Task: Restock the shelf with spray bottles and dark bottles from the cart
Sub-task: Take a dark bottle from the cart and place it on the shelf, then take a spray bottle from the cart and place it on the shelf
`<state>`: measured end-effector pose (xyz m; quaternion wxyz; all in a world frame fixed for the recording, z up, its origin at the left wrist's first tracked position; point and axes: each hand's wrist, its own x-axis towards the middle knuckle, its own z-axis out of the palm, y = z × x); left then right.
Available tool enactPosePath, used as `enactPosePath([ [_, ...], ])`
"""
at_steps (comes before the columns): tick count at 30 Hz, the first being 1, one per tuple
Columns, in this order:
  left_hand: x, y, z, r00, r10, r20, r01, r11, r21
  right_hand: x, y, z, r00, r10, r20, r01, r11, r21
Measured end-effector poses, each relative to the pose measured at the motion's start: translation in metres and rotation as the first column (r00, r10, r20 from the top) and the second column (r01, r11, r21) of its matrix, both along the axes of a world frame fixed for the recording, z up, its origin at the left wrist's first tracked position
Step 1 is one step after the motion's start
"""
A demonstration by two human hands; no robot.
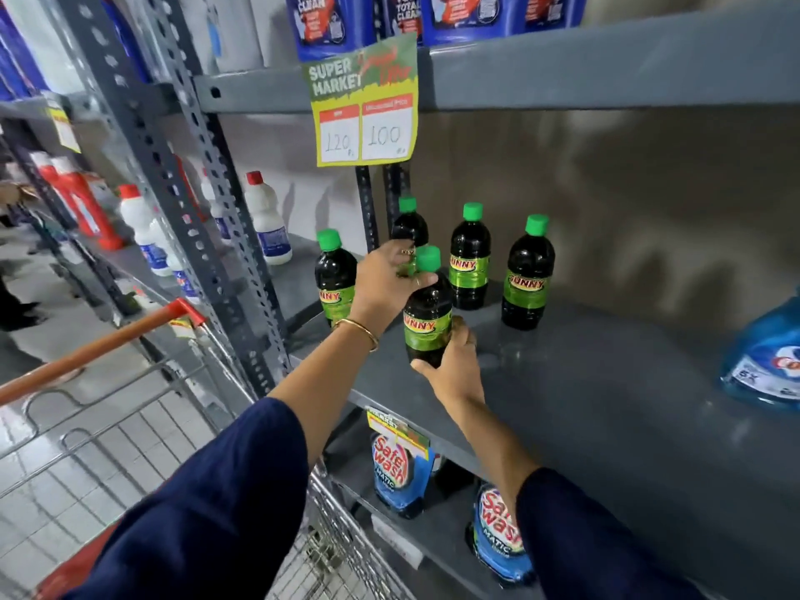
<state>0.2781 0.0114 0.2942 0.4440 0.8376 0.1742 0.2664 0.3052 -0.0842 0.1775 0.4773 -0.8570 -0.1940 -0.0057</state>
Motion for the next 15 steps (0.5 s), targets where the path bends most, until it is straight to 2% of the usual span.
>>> enactPosePath([
  [2, -0.014, 0.003, -0.01, 0.998, 0.06, 0.029, -0.057, 0.995, -0.087, -0.006, -0.008, -0.001, 1.0, -0.011, 0.013, 0.011, 1.0, -0.008],
  [5, -0.043, 0.012, -0.032, 0.984, 0.177, 0.032, -0.173, 0.98, -0.097, -0.034, -0.015, -0.003, 0.992, -0.057, 0.113, 0.047, 0.995, 0.088],
  [8, -0.084, 0.024, -0.066, 0.964, 0.266, 0.029, -0.26, 0.957, -0.133, -0.075, -0.012, -0.013, 0.919, -0.023, 0.393, -0.02, 0.994, 0.104],
  [10, -0.116, 0.035, -0.096, 0.936, 0.351, -0.006, -0.35, 0.932, -0.096, -0.104, -0.005, -0.023, 0.832, 0.08, 0.548, -0.114, 0.993, 0.027],
  [12, -0.147, 0.048, -0.131, 0.911, 0.402, -0.089, -0.403, 0.915, 0.003, -0.133, 0.001, -0.038, 0.755, 0.227, 0.615, -0.231, 0.97, -0.074],
  [15, -0.193, 0.06, -0.184, 0.85, 0.462, -0.252, -0.466, 0.883, 0.045, -0.177, 0.007, -0.078, 0.709, 0.469, 0.527, -0.385, 0.883, -0.268],
])
